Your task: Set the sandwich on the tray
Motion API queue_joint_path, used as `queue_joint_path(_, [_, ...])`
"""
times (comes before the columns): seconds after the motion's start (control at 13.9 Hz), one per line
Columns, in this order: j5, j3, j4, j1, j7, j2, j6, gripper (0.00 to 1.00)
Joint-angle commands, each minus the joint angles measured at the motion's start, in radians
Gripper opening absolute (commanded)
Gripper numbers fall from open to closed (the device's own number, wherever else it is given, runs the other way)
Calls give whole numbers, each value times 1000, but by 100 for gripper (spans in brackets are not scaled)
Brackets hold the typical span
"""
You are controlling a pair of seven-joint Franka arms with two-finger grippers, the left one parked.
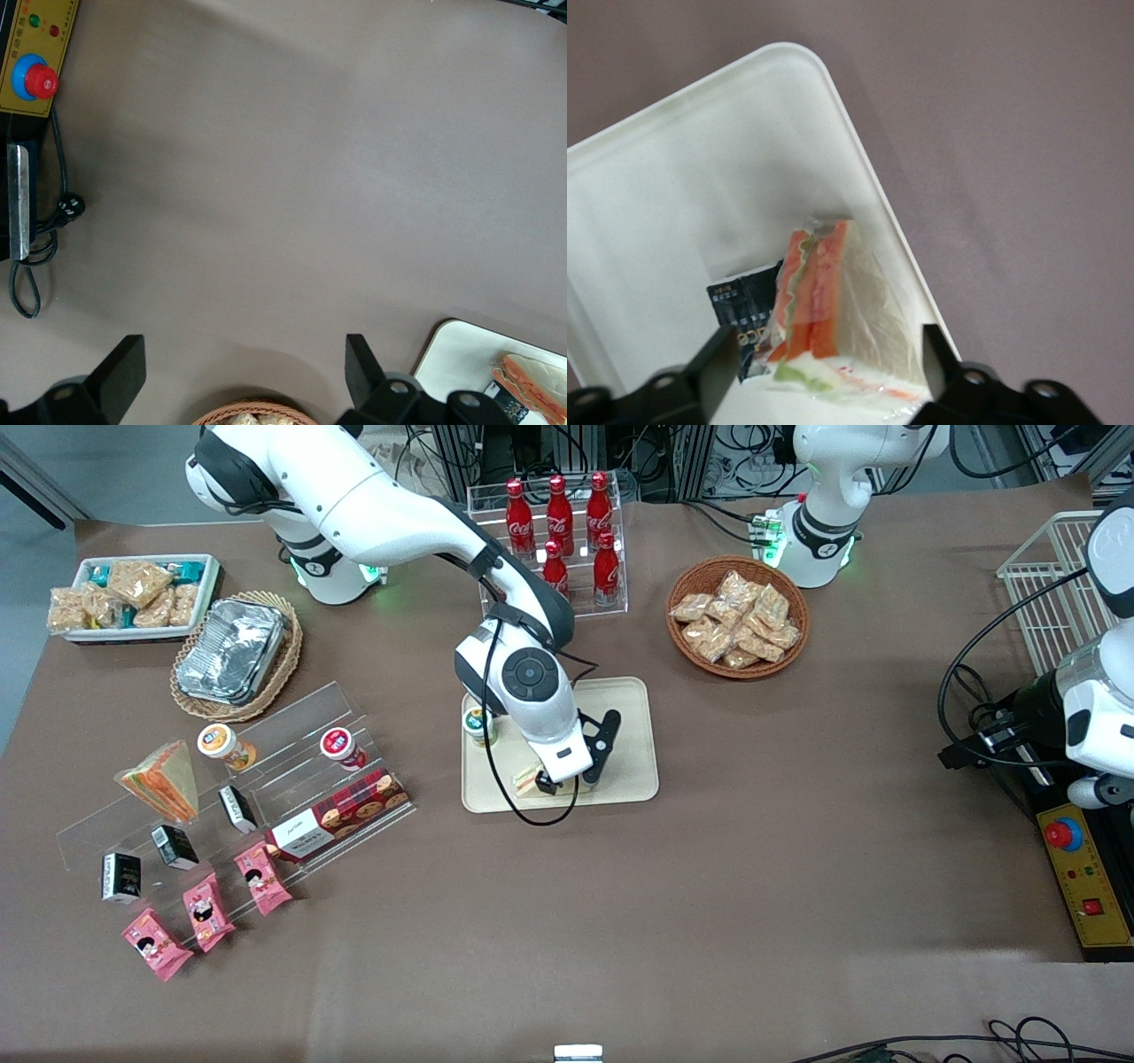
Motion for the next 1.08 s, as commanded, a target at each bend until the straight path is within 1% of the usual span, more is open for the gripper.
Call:
queue_joint_path(0.0, [-1, 5, 13, -12, 2, -23, -8, 100])
queue_joint_path(0.22, [7, 9, 13, -46, 0, -73, -43, 100])
queue_joint_path(0.29, [30, 9, 13, -58, 2, -98, -72, 100])
queue_joint_path(0.43, [97, 5, 13, -101, 5, -165, -132, 100])
queue_joint_path(0.5, [110, -1, 10, -122, 8, -214, -158, 100])
queue_joint_path(0.58, [110, -2, 10, -147, 40, -248, -210, 100])
queue_joint_path(0.72, [102, -4, 12, -190, 190, -317, -304, 100])
queue_joint_path(0.86, [101, -22, 13, -233, 298, -375, -400, 100])
queue_joint_path(1.01, [87, -28, 12, -320, 324, -443, -495, 100])
